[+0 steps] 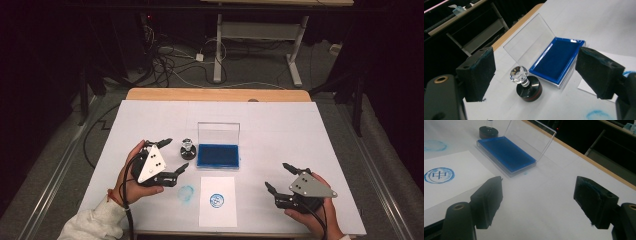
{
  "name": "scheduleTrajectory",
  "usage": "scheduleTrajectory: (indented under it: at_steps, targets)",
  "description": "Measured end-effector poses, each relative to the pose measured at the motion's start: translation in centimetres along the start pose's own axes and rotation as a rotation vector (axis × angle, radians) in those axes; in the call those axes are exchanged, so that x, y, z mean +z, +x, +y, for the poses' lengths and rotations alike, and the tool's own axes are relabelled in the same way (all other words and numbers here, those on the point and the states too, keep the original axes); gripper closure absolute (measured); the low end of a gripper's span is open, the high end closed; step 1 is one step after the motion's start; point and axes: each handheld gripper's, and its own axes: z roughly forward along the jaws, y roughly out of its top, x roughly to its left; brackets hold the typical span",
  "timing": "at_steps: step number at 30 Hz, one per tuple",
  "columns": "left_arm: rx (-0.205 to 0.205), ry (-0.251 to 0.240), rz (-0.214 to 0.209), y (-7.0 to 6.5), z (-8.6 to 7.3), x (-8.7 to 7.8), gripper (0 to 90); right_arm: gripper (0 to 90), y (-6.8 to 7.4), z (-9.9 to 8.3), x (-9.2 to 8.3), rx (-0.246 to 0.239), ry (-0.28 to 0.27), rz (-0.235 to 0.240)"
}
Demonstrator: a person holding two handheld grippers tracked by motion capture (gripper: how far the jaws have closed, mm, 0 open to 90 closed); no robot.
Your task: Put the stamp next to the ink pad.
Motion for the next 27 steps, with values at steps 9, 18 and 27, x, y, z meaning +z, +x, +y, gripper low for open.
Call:
scheduleTrajectory:
  at_steps: [9, 18, 27]
  targets:
    - [-0.008, 0.023, 0.017, -0.3, -1.6, -0.6, 16.1, 23.9, 0.1, 0.0, 0.1, -0.009, -0.002, -0.004]
    - [-0.017, 0.056, 0.028, -0.6, -3.1, -1.3, 16.1, 23.8, 0.2, 0.0, 0.2, -0.012, 0.0, -0.014]
    - [-0.047, 0.093, 0.031, -1.2, -5.6, -1.8, 16.1, 23.4, 0.4, 0.1, 0.3, -0.015, -0.006, -0.007]
